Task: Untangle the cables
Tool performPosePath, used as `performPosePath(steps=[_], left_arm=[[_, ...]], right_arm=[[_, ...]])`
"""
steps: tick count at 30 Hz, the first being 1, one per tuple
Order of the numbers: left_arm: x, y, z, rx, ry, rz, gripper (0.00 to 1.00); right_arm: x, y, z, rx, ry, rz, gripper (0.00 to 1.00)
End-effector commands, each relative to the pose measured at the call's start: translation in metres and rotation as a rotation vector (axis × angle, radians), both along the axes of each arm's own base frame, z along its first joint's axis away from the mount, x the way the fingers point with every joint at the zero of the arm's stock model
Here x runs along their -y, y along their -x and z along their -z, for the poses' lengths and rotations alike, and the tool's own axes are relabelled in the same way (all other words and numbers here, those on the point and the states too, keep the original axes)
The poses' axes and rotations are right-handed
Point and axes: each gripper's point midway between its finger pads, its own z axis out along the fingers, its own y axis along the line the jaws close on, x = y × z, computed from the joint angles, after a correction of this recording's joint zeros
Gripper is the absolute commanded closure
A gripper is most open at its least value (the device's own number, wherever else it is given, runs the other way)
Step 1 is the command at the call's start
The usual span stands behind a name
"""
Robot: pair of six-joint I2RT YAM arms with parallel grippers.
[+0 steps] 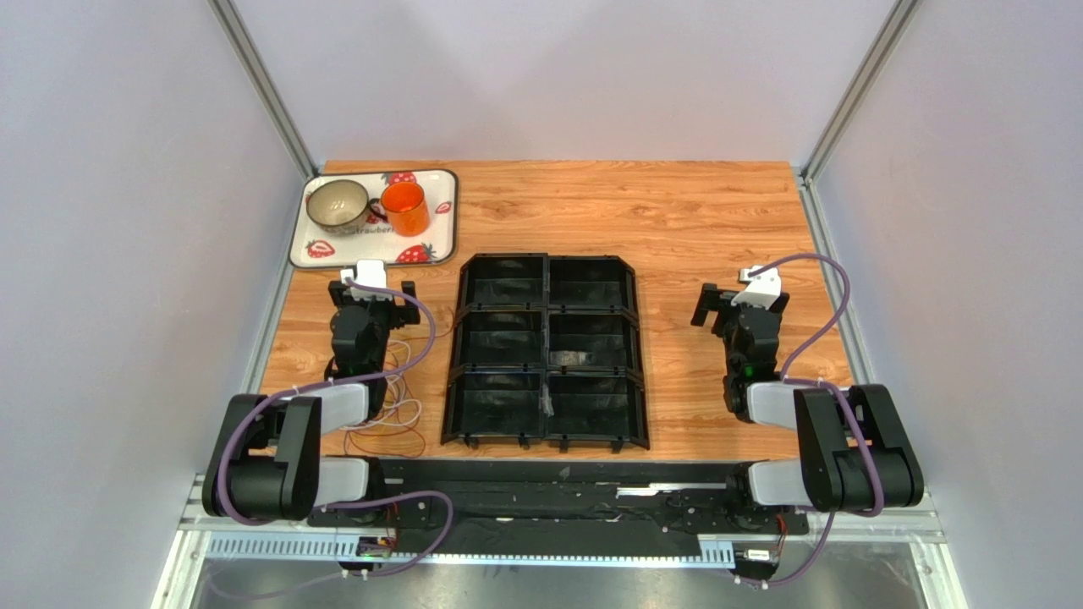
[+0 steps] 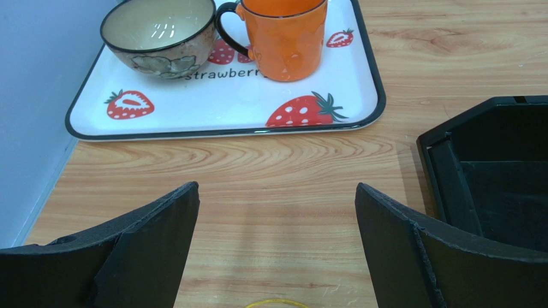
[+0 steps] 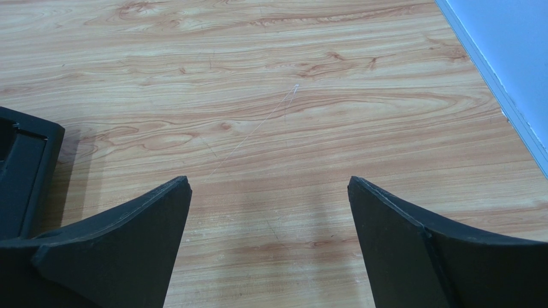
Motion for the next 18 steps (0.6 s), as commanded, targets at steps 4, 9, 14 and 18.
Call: performPosePath(steps=[4, 9, 14, 18], left_arm=[[0.001, -0.008, -0.017, 0.051, -0.011, 0.011, 0.01], [0.001, -0.008, -0.017, 0.051, -0.009, 0.011, 0.01], [0.001, -0.008, -0.018, 0.053, -0.01, 0.011, 0.01], [0.001, -0.008, -0.017, 0.05, -0.011, 0.011, 0.01]], right_arm=[[-0.001, -0.004, -0.012, 0.043, -0.002, -0.01, 0.0], [-0.001, -0.004, -0.013, 0.043, -0.004, -0.011, 0.0], [0.008, -0.006, -0.028, 0.086, -0.006, 0.059, 0.0], [-0.003, -0.016, -0.051, -0.117, -0.006, 0.032, 0.0]])
